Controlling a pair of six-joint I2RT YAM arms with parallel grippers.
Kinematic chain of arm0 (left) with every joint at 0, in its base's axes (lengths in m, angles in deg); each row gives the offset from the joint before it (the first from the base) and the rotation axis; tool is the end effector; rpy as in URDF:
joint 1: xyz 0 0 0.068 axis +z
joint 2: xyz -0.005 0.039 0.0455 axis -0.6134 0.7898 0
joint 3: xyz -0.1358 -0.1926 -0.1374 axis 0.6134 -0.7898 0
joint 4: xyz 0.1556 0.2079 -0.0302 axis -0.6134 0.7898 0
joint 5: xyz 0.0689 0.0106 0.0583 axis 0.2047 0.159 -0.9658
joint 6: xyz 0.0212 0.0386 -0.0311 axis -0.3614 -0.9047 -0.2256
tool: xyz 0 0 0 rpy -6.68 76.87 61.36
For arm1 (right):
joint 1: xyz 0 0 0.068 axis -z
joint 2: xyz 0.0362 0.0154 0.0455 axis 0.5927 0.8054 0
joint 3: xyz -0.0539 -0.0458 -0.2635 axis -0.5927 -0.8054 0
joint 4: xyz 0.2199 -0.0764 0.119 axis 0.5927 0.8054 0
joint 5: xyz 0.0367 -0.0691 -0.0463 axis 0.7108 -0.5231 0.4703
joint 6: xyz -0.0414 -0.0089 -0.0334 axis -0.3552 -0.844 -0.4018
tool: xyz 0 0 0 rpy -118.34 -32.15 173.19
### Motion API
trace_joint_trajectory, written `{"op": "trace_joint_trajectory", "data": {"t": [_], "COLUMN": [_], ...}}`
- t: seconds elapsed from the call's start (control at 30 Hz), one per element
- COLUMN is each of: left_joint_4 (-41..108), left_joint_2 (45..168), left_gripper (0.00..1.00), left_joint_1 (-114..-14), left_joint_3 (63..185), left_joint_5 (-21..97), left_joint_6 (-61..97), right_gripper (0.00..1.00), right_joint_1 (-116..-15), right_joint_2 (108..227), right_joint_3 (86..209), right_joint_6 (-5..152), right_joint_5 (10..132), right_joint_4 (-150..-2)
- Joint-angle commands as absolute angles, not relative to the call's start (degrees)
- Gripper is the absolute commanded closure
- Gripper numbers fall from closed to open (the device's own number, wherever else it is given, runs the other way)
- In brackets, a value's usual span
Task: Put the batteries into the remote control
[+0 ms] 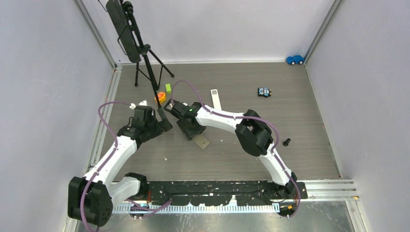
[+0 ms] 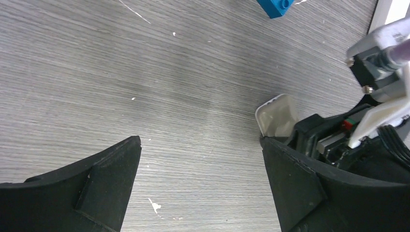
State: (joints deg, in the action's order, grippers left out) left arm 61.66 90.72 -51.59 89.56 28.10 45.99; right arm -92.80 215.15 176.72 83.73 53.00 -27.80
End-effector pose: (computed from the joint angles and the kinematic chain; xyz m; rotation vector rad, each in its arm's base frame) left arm 0.2029 -0.0489 0.2242 -0.5665 2.3776 -0.3995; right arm 0.2626 0.3849 0.1704 -0.9015 2.6458 0.0632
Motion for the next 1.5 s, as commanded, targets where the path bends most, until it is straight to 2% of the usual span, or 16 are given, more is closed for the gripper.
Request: {"op": "trace_joint_trajectory", "data": {"t": [0.0,0.1,0.27,0.43,0.6,0.87,1.07,1.17,1.23,1.4,1.47], "left_joint_4": [62.1,59.7,51.2,40.3,31.5,16.6,14.2,15.8,15.8,10.2,9.3], "left_joint_2": [89.7,89.8,90.4,90.9,92.9,98.1,91.8,88.5,87.5,88.4,89.0], "left_gripper": [0.0,0.0,0.0,0.04,0.04,0.05,0.09,0.1,0.14,0.3,0.42], "left_joint_1": [-51.5,-51.5,-51.5,-51.6,-53.6,-54.7,-54.6,-54.2,-53.8,-53.4,-53.4], "left_joint_3": [91.3,90.7,87.9,83.7,80.5,78.4,79.3,80.1,80.4,79.2,78.6], "left_joint_5": [25.3,28.8,43.3,55.3,62.4,74.3,78.1,79.0,79.8,81.4,80.9], "left_joint_6": [46.3,46.6,46.9,49.6,51.9,63.3,72.2,73.7,75.2,79.9,80.2], "right_gripper": [0.51,0.55,0.57,0.59,0.59,0.59,0.59,0.59,0.59,0.59,0.59], "right_joint_1": [-92.9,-92.5,-88.7,-82.1,-78.7,-78.4,-77.6,-77.4,-77.4,-77.3,-77.3], "right_joint_2": [215.5,213.3,205.0,194.1,187.1,184.5,184.2,184.2,184.1,183.9,184.1], "right_joint_3": [179.0,177.1,167.1,149.6,136.4,128.2,124.2,123.1,122.9,122.5,122.7], "right_joint_6": [87.4,90.1,98.5,110.7,122.5,136.8,147.4,149.4,149.9,150.8,150.7], "right_joint_5": [47.4,45.6,50.3,69.5,82.1,93.0,96.7,97.7,98.2,99.1,99.6], "right_joint_4": [-24.2,-25.4,-35.2,-57.4,-82.0,-113.7,-132.0,-136.4,-137.8,-141.3,-141.5]}}
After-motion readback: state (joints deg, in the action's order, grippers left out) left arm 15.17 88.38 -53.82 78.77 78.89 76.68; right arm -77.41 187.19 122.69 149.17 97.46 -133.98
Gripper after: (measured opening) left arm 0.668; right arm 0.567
